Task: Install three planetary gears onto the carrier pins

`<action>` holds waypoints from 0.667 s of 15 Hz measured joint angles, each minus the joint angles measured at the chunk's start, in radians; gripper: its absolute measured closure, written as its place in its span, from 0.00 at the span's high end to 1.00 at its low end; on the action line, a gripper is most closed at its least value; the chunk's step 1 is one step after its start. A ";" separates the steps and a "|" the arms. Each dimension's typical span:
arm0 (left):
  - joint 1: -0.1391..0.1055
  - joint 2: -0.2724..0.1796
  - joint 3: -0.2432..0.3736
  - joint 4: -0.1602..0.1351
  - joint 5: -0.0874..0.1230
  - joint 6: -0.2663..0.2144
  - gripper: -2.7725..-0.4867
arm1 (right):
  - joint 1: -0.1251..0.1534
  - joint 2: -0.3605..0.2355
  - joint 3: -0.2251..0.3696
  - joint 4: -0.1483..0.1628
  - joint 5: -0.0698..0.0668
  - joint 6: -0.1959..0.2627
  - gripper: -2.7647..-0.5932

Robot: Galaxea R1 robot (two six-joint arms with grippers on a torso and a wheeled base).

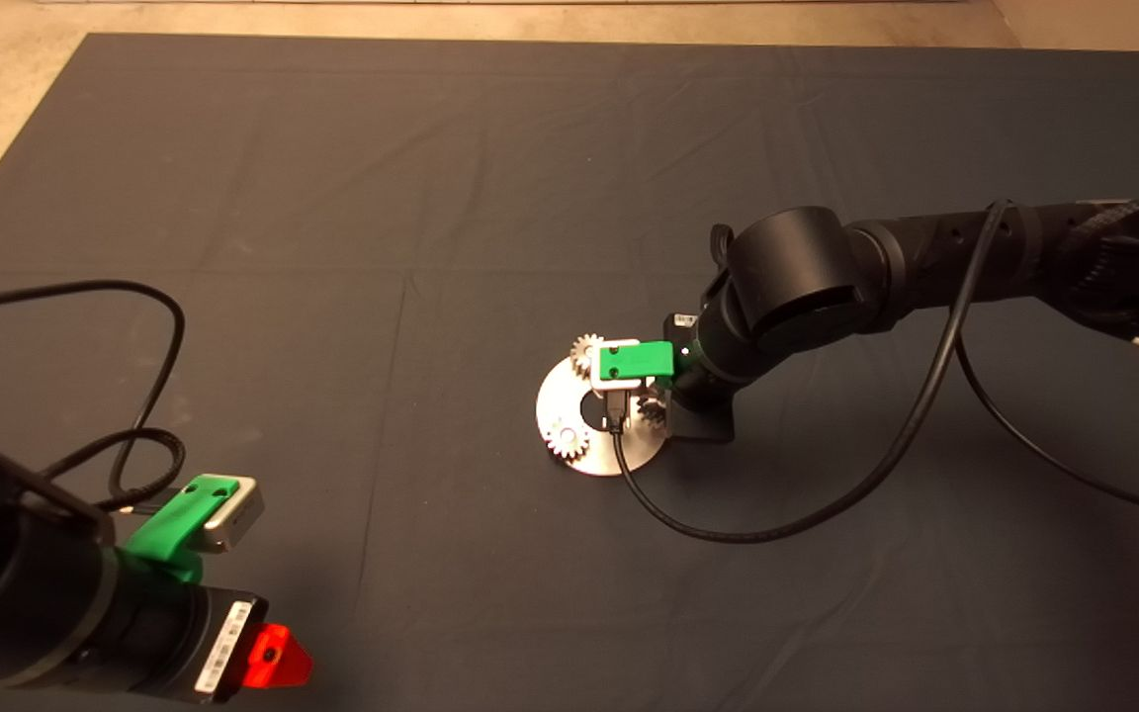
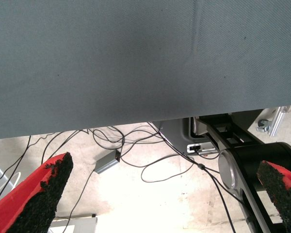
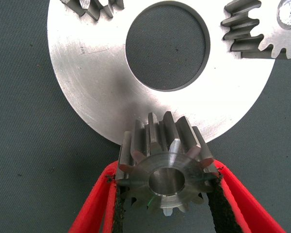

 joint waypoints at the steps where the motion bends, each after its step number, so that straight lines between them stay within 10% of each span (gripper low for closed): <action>1: 0.000 0.000 0.000 0.000 0.000 0.000 0.99 | 0.000 0.000 0.000 0.000 0.000 0.000 0.19; 10: 0.000 0.000 0.000 0.000 0.000 0.000 0.99 | 0.000 0.000 0.000 0.000 0.000 0.000 0.19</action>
